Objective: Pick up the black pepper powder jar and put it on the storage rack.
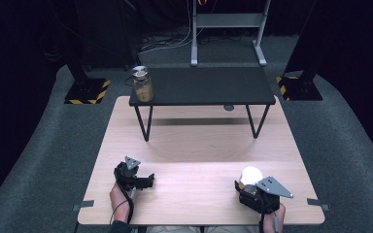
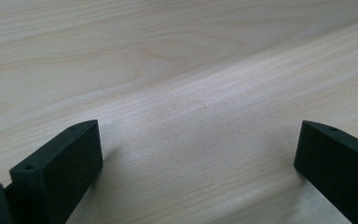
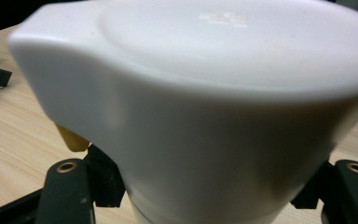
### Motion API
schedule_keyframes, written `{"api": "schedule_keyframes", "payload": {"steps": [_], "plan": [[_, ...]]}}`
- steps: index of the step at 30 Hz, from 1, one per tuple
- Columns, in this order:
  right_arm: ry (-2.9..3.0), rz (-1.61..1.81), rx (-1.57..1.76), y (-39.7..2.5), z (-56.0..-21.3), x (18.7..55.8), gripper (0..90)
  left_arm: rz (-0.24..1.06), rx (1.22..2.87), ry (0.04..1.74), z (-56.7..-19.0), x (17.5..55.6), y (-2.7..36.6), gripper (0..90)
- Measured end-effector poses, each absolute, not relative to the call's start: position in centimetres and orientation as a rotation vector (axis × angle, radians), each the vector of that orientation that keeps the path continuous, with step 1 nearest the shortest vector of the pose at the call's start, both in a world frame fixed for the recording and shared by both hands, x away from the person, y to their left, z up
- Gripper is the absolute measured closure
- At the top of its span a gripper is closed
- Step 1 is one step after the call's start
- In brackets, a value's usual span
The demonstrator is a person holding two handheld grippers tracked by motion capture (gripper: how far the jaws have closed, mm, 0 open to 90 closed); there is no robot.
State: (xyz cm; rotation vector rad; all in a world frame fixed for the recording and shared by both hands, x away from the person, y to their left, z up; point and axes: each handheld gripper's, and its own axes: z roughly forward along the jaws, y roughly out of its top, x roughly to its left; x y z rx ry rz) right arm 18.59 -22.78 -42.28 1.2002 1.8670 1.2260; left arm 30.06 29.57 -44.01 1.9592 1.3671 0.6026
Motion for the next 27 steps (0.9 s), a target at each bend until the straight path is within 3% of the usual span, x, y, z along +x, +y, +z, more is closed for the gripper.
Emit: {"api": "schedule_keyframes", "payload": {"steps": [27], "plan": [[1.821,1.200,1.205,-24.7,-38.8,20.2,29.7,0.609,1.962,1.363,-44.0,30.0,29.5,0.2]]}}
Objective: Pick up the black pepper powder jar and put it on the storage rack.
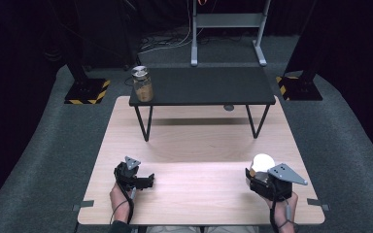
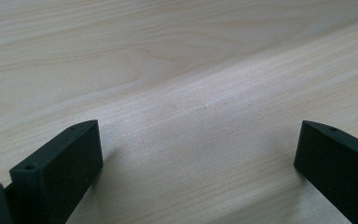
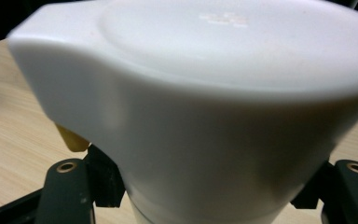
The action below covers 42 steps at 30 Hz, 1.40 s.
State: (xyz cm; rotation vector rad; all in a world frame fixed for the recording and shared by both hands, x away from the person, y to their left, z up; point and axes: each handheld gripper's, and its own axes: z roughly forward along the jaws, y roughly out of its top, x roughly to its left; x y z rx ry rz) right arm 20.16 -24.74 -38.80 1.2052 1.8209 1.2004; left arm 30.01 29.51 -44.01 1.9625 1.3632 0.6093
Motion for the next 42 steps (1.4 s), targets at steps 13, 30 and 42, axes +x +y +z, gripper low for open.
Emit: {"api": "schedule_keyframes", "payload": {"steps": [13,30,42], "plan": [[1.814,1.194,1.188,-25.6,-36.6,21.3,29.7,0.610,1.963,1.361,-44.0,30.0,29.5,0.5],[1.775,1.189,1.150,-26.3,-33.3,22.4,29.7,0.607,1.963,1.362,-44.0,30.0,29.5,0.5],[1.769,1.193,1.112,-26.4,-30.9,23.6,29.7,0.612,1.964,1.360,-44.0,30.0,29.5,0.6]]}}
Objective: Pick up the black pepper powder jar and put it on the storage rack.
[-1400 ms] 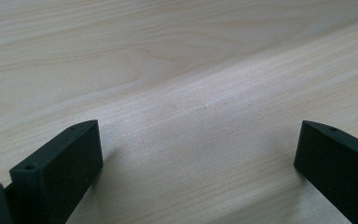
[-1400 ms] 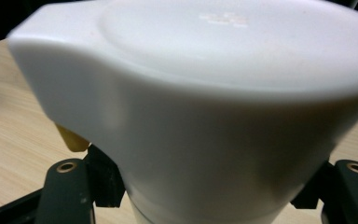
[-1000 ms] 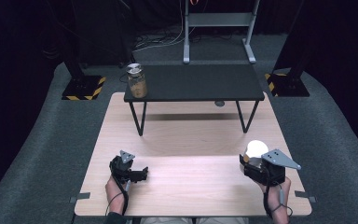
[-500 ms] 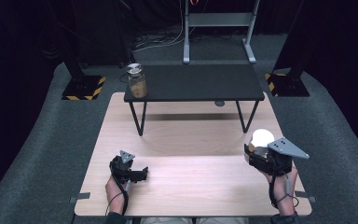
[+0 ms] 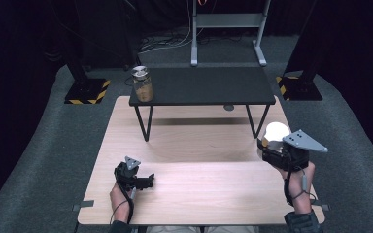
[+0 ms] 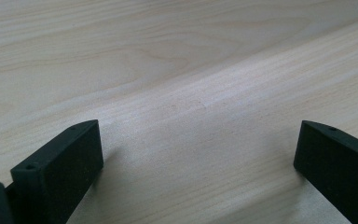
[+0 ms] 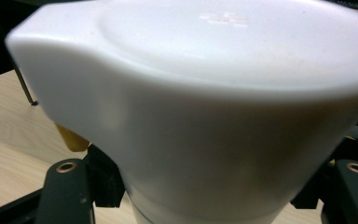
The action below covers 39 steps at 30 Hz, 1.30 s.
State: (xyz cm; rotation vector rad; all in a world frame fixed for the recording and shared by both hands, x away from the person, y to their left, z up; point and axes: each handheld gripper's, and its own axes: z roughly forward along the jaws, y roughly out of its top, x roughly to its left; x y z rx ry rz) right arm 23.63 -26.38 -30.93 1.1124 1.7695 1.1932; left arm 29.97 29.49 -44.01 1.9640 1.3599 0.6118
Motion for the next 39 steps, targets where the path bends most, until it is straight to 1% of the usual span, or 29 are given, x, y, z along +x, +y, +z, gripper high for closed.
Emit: {"api": "schedule_keyframes", "payload": {"steps": [19,39], "plan": [[1.758,1.194,1.110,-26.7,-28.7,25.7,29.7,0.617,1.962,1.358,-44.1,29.9,29.4,0.7],[1.765,1.187,1.154,-27.1,-27.0,29.3,29.7,0.625,1.966,1.353,-44.1,29.8,29.3,0.7]]}}
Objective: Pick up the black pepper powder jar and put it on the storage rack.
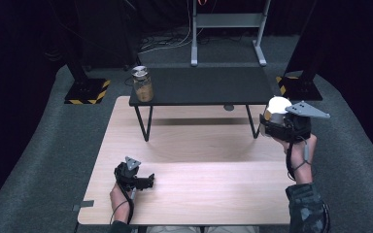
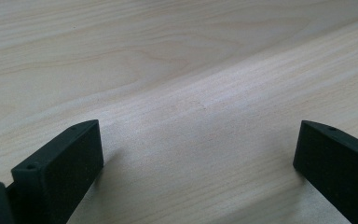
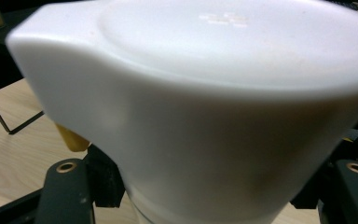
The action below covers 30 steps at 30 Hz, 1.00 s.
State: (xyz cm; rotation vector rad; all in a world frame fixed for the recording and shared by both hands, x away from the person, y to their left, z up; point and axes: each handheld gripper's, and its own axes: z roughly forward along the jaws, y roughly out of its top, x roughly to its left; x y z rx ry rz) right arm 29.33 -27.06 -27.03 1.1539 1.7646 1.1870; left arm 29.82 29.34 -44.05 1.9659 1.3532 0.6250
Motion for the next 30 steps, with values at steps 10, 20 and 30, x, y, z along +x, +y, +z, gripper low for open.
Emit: {"api": "schedule_keyframes", "payload": {"steps": [10,20,30], "plan": [[1.762,1.193,1.162,-27.0,-26.1,30.9,29.7,0.623,1.966,1.352,-44.1,29.8,29.4,0.7],[1.760,1.204,1.162,-27.0,-25.3,32.1,29.7,0.623,1.966,1.352,-44.1,29.8,29.4,0.7],[1.770,1.210,1.159,-26.5,-24.4,33.7,29.7,0.616,1.965,1.352,-44.1,29.9,29.4,0.7]]}}
